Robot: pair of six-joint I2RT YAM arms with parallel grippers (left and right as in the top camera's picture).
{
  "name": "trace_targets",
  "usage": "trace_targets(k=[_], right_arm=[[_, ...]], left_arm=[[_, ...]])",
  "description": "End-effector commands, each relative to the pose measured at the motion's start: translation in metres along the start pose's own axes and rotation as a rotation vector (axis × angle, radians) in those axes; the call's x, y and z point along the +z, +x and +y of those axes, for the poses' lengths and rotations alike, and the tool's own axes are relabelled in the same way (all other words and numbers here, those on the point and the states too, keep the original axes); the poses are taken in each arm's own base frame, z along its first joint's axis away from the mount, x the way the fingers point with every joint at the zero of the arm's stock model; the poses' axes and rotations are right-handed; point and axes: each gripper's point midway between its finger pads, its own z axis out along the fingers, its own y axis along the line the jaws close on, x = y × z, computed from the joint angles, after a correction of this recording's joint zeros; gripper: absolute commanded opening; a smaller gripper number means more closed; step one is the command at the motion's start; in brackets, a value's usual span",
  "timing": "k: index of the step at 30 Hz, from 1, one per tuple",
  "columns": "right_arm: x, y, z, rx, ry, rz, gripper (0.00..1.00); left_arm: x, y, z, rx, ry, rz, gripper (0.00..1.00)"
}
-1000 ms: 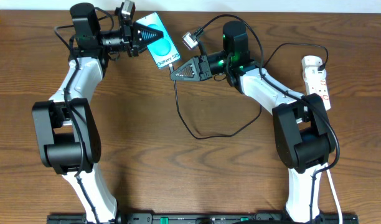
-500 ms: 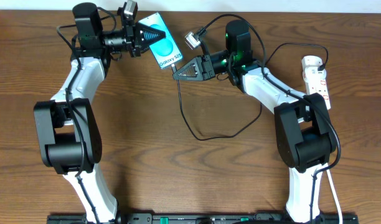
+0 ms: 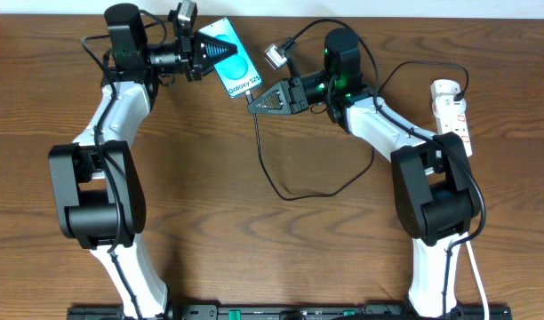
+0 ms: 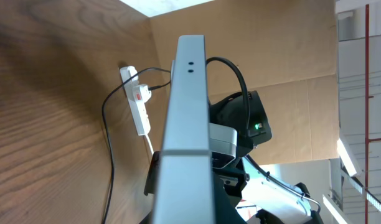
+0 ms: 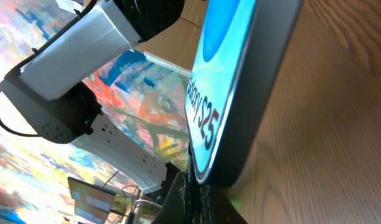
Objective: Plug charger to phone and switch on socket
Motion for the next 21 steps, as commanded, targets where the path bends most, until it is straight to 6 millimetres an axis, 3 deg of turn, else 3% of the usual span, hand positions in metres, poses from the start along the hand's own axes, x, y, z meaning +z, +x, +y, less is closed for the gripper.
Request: trace_targets(k=[1,21], right_arm=[[-0.0098,-0.0147,-0.0001,0.006,0.034,-0.054,0.01],[-0.0124,-0.0127,0.0011,0.006,0.025,-0.044,0.01]], left_arm=[[0.0096,0.0122,-0.0188,0.078,0.04,0.068,0.07],[0.0125,0.0137,-0.0193,0.104,0.043,0.074,0.07]])
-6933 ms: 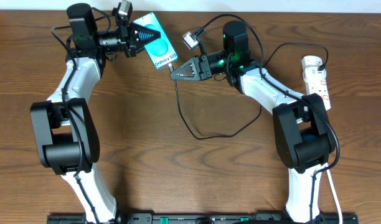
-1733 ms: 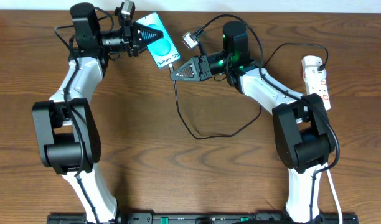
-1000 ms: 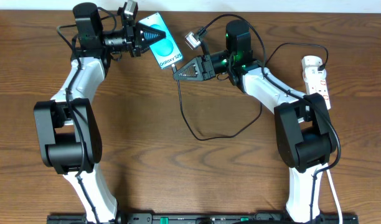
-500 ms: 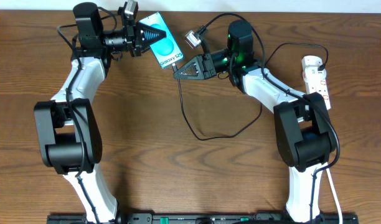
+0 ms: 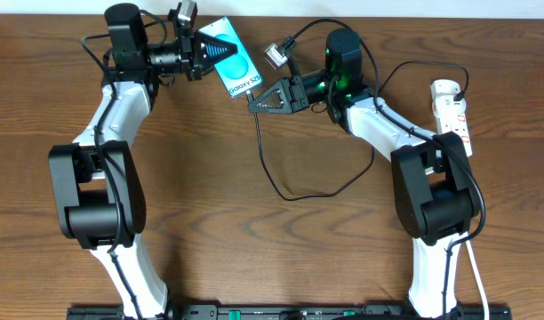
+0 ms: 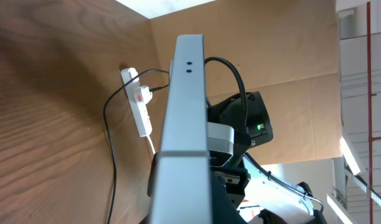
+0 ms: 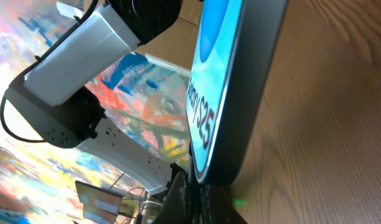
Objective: Plug charger to phone and switch on socket
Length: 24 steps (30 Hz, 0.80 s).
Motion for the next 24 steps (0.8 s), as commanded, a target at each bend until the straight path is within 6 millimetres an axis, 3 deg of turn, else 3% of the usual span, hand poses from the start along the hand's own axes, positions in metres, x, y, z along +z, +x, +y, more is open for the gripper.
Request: trace_targets(k=[1,24], right_arm=[[-0.012,-0.0116,0.0014,-0.037,0.023,-0.041,0.01],[-0.0216,-0.0096,0.0027,-0.033,0.014,-0.032,0.01]], left_arm=[[0.0126,0.0141,-0.0196,0.085,0.046,0.078,0.07],[0.0224,0.0197,-0.0207,0.076,0.052,0.101,0.07]])
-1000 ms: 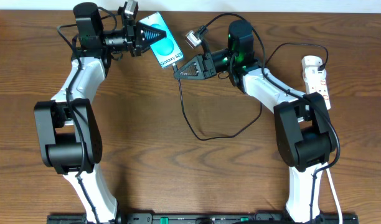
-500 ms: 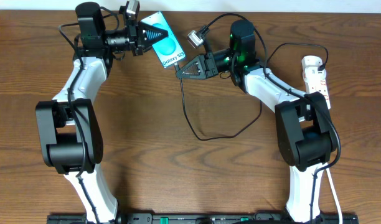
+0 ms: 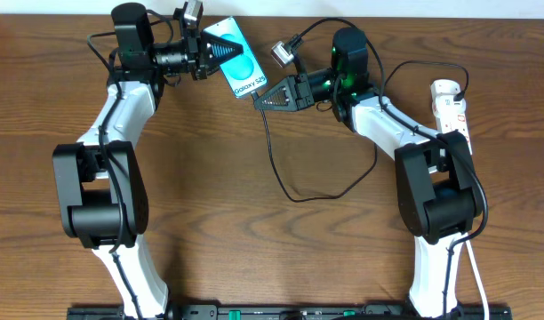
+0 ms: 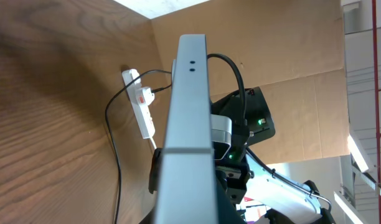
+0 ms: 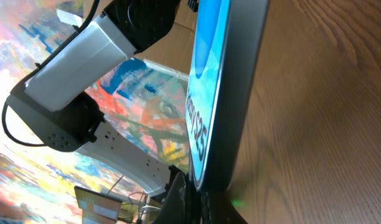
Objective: Plug charger to phone and switch on socket
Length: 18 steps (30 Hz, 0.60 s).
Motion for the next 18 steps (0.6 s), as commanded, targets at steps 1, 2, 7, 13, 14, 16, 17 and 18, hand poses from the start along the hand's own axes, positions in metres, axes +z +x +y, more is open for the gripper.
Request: trace_targets(k=[1,2,7,13,14,16,17,18], right_arm=[[-0.0108,-0.0079,0.0062,-0.042,0.005,-0.014,0.01],[-0.0124,-0.0083,0.0058,-0.042,0.006,-0.017,0.01],[-0.0191,-0.0105,0.0048,-0.041,0.013,-0.029,0.01],[-0.0204,-0.0108,0.0046,-0.041,0.014,-0.032,0.01],[-0.0204,-0.0109,0.0048,-0.041,0.014,-0.032,0.01],[-0.0204,-0.0108,0.0046,-0.041,0.014,-0.032,0.01],[-0.0204,-0.0108,0.0046,-0.041,0.014,-0.032,0.01],[-0.0204,-0.0109,0.0046,-0.042,0.014,-0.032,0.01]], left_arm=[[0.0115,0.018,-0.0201,0.045,0.057,0.096,0.07],[0.0115,0.018,-0.0201,0.044,0.057,0.096,0.07],[0.0115,0.0182,-0.0199,0.041,0.057,0.096,0.07],[0.0115,0.0181,-0.0199,0.042,0.057,0.096,0.07],[0.0115,0.0181,-0.0199,0.042,0.057,0.096,0.07],[0.0115,0.0181,-0.0199,0.042,0.057,0.096,0.07],[0.0115,0.0181,-0.0199,0.042,0.057,0.096,0.07],[0.0115,0.0181,-0.0199,0.042,0.057,0.096,0.07]])
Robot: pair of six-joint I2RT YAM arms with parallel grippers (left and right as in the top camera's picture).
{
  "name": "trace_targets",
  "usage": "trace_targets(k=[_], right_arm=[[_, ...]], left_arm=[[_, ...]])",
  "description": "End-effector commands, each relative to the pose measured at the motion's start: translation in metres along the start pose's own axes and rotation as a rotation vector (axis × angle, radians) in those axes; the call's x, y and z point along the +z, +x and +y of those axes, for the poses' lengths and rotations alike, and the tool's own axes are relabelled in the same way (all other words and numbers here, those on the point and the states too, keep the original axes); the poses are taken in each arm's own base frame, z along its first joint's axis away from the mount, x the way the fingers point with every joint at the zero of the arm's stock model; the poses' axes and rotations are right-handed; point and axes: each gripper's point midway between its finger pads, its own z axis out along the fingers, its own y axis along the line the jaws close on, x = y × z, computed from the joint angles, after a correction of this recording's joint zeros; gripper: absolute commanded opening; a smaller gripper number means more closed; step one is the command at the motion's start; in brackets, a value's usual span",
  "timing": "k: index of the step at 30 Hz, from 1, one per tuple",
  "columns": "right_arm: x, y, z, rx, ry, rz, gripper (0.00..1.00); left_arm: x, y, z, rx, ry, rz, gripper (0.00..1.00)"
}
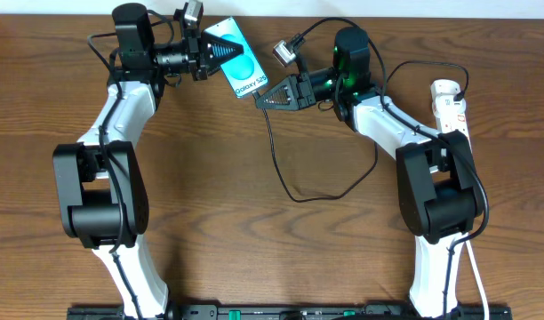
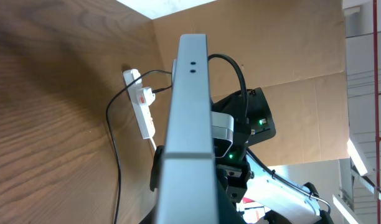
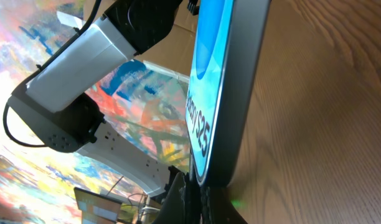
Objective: Plug charger to phone and switch on socket
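Observation:
The phone (image 1: 245,76), its blue screen reading "Galaxy S25", is held off the table at the back, with my left gripper (image 1: 228,49) shut on its upper part. My right gripper (image 1: 261,100) is shut on the charger plug, pressed against the phone's lower end; the plug itself is hidden. In the right wrist view the phone (image 3: 223,93) stands edge-on just above my fingertips (image 3: 185,198). In the left wrist view the phone's grey edge (image 2: 189,112) fills the middle. The black cable (image 1: 294,197) loops over the table to the white socket strip (image 1: 452,102).
The strip (image 2: 141,109) with its red switch lies at the table's right edge, the charger's plug in it. The cable's loop lies between the two arms. Brown cardboard walls stand behind the table in the left wrist view.
At first my left gripper held the phone at the back of the table, with my right gripper holding the plug at its lower end. Later phone and both grippers stood a little further right. They have stayed there, still joined.

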Motion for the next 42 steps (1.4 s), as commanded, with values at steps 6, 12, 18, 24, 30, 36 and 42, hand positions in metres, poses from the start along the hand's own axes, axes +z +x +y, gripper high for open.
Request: trace_targets(k=[6,12,18,24,30,36,42], right_arm=[[-0.0169,-0.0098,0.0052,-0.042,0.01,-0.025,0.01],[-0.0169,-0.0098,0.0053,-0.042,0.01,-0.025,0.01],[-0.0169,-0.0099,0.0053,-0.043,0.011,-0.026,0.01],[-0.0169,-0.01,0.005,-0.042,0.011,-0.026,0.01],[-0.0169,-0.0106,0.0046,-0.042,0.013,-0.03,0.01],[-0.0169,-0.0105,0.0048,-0.042,0.013,-0.029,0.02],[-0.0169,-0.0105,0.0049,-0.043,0.013,-0.029,0.18]], left_arm=[[0.0108,0.0185,-0.0218,0.057,0.062,0.1,0.07],[0.0108,0.0185,-0.0218,0.057,0.062,0.1,0.07],[0.0108,0.0185,-0.0218,0.057,0.062,0.1,0.07],[0.0108,0.0185,-0.0218,0.058,0.062,0.1,0.07],[0.0108,0.0185,-0.0218,0.058,0.062,0.1,0.07],[0.0108,0.0185,-0.0218,0.058,0.062,0.1,0.07],[0.0106,0.0184,-0.0217,0.057,0.062,0.1,0.07]])
